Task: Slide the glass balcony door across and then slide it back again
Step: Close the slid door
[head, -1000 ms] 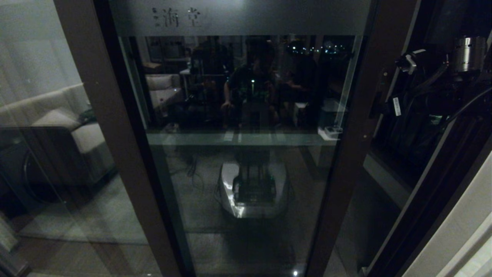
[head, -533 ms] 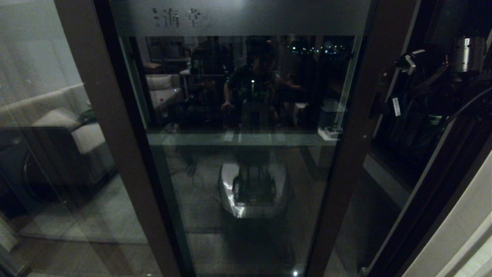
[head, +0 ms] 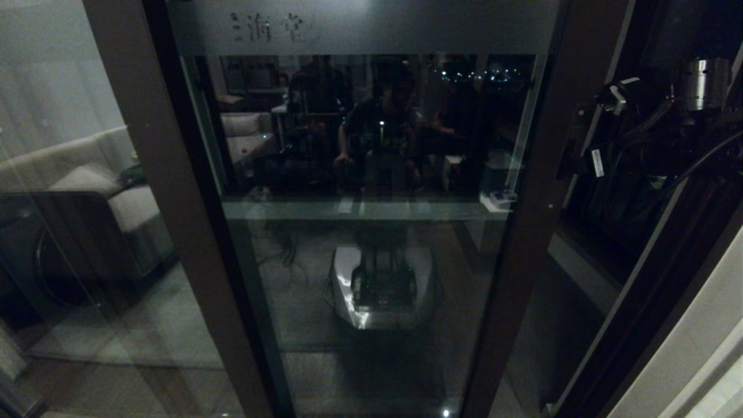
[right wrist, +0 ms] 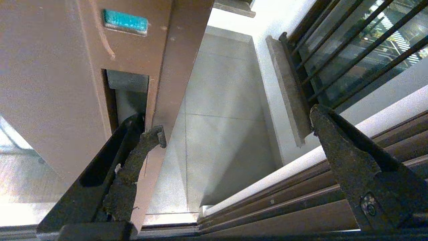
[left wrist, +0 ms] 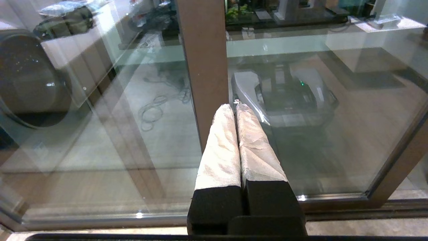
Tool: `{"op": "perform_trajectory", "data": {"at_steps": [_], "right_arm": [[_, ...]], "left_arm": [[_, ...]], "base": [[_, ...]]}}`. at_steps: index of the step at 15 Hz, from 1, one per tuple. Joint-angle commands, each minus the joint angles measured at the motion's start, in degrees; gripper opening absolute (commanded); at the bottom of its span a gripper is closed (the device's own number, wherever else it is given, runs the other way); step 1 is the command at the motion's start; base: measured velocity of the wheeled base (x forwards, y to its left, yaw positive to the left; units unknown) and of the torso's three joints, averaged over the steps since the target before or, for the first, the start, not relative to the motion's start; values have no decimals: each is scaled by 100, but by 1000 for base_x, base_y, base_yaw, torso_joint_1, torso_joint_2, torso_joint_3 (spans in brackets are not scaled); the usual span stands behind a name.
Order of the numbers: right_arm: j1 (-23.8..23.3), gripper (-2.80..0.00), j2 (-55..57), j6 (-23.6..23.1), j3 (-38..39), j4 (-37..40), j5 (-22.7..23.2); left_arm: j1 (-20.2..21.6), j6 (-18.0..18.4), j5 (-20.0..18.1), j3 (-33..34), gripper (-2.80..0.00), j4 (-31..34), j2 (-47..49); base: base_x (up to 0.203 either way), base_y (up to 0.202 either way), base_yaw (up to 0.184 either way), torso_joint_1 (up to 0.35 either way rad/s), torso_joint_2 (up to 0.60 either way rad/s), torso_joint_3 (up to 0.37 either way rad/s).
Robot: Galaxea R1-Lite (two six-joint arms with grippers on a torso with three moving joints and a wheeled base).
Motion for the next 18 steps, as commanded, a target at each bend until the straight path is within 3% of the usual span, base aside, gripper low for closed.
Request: {"op": "perform_trajectory", "data": {"at_steps": [1, 18], "right_arm": [[-35, 0, 22, -17, -4, -14, -15], [-235, 0, 48, -23, -25, -14, -15]], "left_arm": [[0, 4, -2, 9, -280, 6, -1], [0, 4, -2, 9, -280, -2, -1]], "base": [[0, 0, 0, 0, 0, 0], [0, 0, 0, 0, 0, 0]]}}
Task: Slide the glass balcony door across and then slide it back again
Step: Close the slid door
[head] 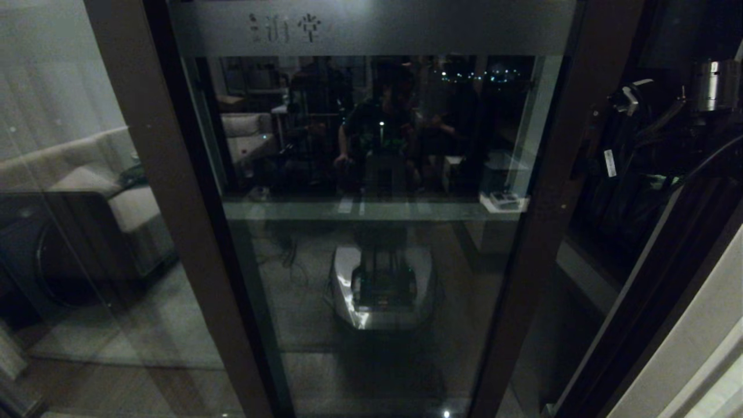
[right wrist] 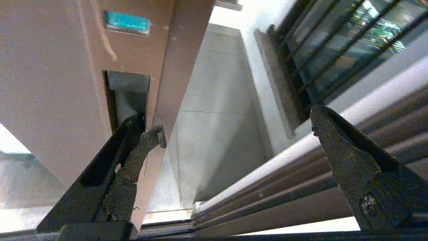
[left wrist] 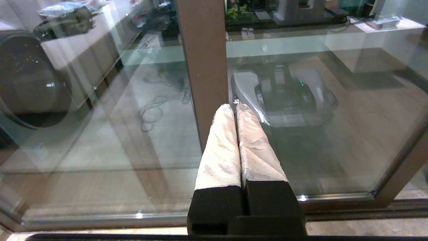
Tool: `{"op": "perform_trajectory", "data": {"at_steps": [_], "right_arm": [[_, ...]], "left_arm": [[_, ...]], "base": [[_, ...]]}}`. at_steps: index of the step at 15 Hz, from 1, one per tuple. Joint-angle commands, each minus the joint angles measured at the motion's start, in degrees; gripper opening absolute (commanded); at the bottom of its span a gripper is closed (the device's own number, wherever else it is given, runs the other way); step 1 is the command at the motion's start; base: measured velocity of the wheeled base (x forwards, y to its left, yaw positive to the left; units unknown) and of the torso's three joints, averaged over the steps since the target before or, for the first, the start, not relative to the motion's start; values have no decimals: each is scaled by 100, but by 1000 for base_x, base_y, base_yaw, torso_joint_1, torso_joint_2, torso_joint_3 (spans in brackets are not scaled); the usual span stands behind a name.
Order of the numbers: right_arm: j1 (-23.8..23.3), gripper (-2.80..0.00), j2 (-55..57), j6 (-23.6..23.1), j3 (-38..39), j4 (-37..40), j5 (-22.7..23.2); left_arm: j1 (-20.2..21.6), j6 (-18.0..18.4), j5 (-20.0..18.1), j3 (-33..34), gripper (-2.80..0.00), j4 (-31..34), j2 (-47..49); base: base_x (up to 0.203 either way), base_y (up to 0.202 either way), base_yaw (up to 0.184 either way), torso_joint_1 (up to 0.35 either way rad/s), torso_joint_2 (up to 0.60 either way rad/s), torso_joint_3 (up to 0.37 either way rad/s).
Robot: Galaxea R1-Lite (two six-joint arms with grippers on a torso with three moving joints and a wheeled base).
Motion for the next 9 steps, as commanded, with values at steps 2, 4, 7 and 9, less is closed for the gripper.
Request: {"op": "perform_trajectory", "data": {"at_steps": [2, 4, 7, 9], "right_arm": [[6, 0, 13, -3, -3, -8, 48], [-11, 0, 21, -10, -3, -8, 48], [-99, 0, 13, -12, -3, -8, 39], [-160, 0, 22, -37, -56, -8, 39]], "left_arm": [[0, 3, -2, 9, -280, -2, -1], [0, 3, -2, 9, -280, -2, -1], [0, 3, -2, 9, -280, -2, -1], [0, 3, -2, 9, -280, -2, -1]], "base": [[0, 0, 0, 0, 0, 0], [0, 0, 0, 0, 0, 0], [0, 0, 0, 0, 0, 0], [0, 0, 0, 0, 0, 0]]}}
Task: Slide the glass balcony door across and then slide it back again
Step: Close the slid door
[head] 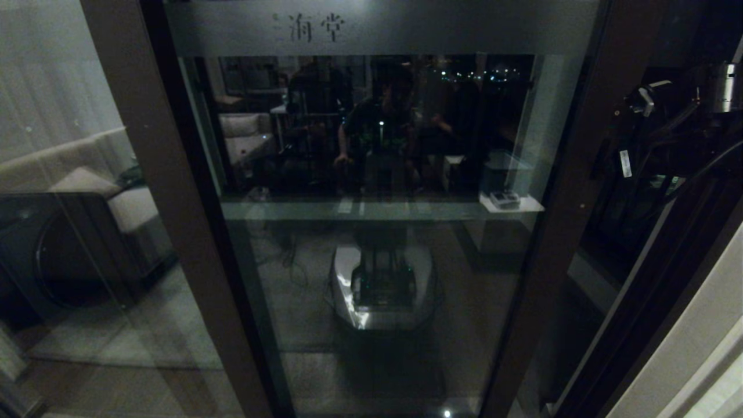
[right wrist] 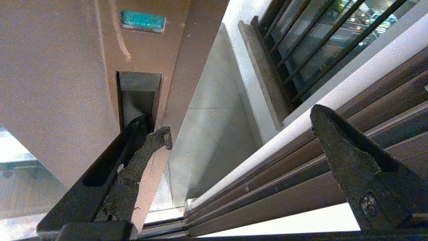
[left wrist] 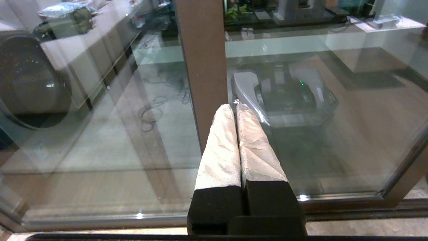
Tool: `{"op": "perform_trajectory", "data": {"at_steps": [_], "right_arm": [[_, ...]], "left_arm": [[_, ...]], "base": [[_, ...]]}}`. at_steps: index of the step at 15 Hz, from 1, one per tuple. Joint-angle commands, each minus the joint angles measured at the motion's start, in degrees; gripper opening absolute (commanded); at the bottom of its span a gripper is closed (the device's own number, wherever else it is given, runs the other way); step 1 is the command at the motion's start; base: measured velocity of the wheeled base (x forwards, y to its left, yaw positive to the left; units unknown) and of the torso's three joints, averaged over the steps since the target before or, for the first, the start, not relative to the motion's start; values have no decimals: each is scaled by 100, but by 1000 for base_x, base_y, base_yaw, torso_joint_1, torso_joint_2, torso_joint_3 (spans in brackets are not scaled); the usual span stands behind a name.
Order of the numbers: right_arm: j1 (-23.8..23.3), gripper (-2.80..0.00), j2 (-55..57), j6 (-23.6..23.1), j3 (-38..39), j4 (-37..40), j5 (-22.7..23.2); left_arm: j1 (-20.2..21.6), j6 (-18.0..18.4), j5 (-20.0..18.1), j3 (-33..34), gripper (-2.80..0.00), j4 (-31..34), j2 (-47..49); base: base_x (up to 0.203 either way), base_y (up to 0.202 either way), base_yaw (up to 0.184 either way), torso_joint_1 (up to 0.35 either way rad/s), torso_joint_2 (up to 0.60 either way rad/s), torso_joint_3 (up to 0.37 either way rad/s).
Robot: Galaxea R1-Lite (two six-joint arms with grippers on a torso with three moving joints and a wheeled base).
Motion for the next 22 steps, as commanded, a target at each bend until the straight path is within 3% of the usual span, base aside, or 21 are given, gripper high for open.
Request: {"op": "perform_trajectory", "data": {"at_steps": [1, 22], "right_arm": [[-69, 0, 5, -34, -34, 0, 26], [-255, 0, 119, -43, -105, 0, 18]], "left_arm": [[0, 4, -2, 9, -280, 2, -1], [0, 4, -2, 9, -280, -2, -1]], "base": [[0, 0, 0, 0, 0, 0], [0, 0, 0, 0, 0, 0]]}}
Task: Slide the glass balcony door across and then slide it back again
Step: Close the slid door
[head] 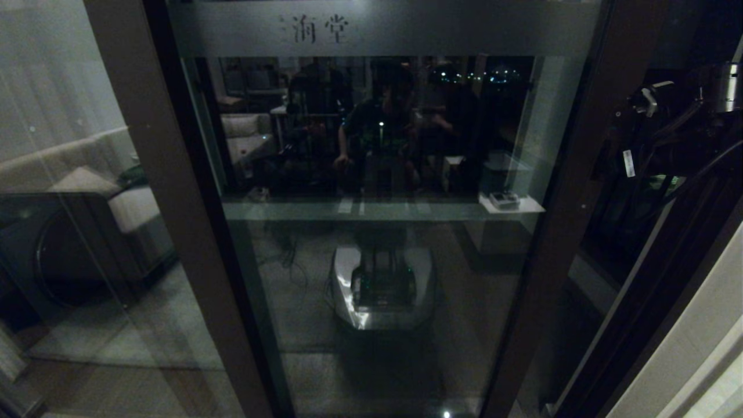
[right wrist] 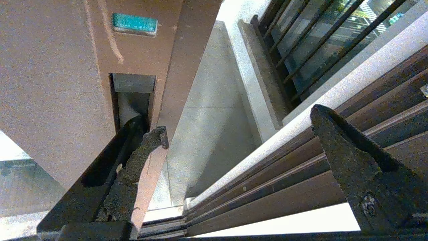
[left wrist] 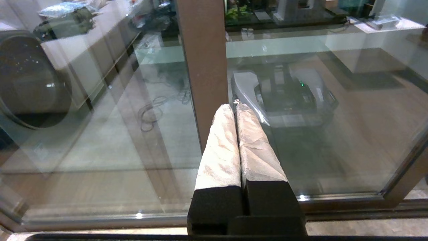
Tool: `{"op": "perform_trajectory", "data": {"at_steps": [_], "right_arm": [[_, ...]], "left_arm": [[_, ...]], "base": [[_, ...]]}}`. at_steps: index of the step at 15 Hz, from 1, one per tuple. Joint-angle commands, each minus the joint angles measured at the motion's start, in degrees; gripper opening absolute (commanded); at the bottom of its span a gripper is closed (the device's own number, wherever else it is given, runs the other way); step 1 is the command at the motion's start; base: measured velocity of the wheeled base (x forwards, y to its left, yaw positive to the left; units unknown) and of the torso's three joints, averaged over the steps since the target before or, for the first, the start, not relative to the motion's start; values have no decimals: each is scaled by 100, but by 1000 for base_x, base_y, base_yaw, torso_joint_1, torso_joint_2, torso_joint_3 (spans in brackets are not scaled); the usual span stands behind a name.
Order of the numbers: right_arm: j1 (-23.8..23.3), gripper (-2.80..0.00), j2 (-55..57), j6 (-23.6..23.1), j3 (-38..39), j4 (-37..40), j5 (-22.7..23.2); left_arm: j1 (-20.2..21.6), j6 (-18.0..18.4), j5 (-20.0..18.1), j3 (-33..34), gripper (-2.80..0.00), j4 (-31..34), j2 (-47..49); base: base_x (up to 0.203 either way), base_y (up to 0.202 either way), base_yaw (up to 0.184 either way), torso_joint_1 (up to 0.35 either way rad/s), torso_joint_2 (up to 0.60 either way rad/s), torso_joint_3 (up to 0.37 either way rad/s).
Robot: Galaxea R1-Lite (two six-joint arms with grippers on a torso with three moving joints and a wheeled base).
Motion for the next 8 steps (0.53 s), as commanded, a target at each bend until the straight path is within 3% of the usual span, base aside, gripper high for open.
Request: {"op": "perform_trajectory", "data": {"at_steps": [1, 8], "right_arm": [[-33, 0, 31, -12, -24, -5, -11], [-104, 0, -351, 13, 206, -5, 117]], "left_arm": [[0, 4, -1, 9, -280, 1, -1], [0, 4, -1, 9, -280, 1, -1]], "base": [[0, 0, 0, 0, 0, 0], [0, 0, 0, 0, 0, 0]]}}
